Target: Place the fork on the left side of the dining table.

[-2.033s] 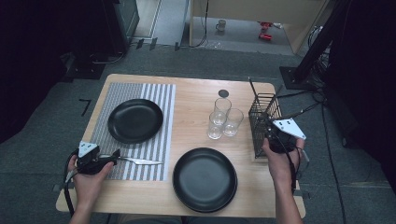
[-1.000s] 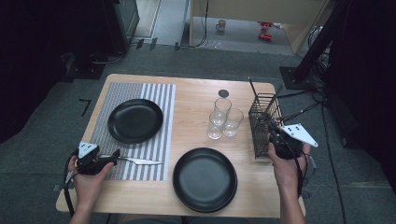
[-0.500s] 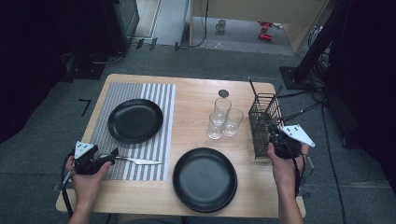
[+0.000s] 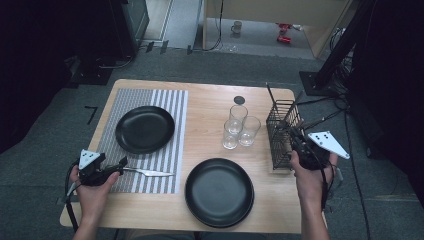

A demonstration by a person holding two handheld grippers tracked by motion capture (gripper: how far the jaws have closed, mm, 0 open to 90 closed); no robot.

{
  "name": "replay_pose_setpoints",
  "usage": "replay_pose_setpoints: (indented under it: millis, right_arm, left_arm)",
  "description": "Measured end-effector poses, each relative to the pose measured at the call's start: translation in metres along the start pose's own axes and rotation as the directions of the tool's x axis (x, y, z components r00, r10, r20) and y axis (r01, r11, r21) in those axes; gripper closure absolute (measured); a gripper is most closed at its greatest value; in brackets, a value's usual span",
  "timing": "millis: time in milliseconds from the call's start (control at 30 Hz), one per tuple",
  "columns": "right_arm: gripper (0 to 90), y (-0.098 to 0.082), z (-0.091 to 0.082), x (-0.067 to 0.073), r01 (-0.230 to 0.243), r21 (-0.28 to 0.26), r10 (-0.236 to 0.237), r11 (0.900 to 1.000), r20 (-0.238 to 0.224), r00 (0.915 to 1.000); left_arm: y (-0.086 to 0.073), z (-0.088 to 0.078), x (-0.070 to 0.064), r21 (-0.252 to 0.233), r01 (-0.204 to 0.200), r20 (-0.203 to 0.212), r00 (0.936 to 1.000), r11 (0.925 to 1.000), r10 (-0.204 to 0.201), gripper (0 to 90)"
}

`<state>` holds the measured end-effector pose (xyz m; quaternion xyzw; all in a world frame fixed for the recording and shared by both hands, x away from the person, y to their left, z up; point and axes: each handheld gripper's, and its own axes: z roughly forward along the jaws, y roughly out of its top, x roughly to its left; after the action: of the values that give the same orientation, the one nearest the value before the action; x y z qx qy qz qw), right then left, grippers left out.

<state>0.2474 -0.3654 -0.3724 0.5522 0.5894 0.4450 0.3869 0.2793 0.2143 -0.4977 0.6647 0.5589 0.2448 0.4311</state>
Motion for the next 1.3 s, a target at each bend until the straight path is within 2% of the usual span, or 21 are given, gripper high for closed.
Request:
replay_pose_setpoints:
  millis: [100,333,633,733,1000,1300]
  right_arm:
    - [88.1,0.006,-0.005,0.001,-0.001,-0.016,0.001,1.0,-0.003,1.0]
    - [88.1,0.018,-0.017,0.004,-0.006,-0.062,0.005,0.998,-0.018,0.9998]
    - [88.1,0.031,-0.026,0.014,-0.003,-0.102,-0.001,0.995,-0.044,0.999]
    - [88.1,0.033,-0.025,0.018,-0.005,-0.103,-0.001,0.995,-0.061,0.9982]
    - [88.0,0.033,-0.021,0.031,-0.008,-0.107,-0.003,0.994,-0.101,0.9949]
    - [88.1,0.032,-0.014,0.053,0.004,-0.097,-0.019,0.995,-0.156,0.9876]
  left_arm:
    - [0.003,-0.001,-0.005,-0.007,0.002,0.017,0.9999,1.0,-0.002,13.9]
    - [0.012,-0.003,-0.02,-0.022,-0.02,0.055,0.9983,0.9996,0.021,13.9]
    - [0.018,0.0,-0.043,-0.032,-0.043,0.111,0.9928,0.9985,0.047,13.9]
    - [0.018,0.002,-0.047,-0.03,-0.046,0.121,0.9914,0.9985,0.049,13.9]
    - [0.023,0.008,-0.066,-0.028,-0.078,0.168,0.9824,0.9965,0.082,13.8]
    - [0.029,0.014,-0.081,-0.034,-0.095,0.2,0.9746,0.9949,0.1,13.8]
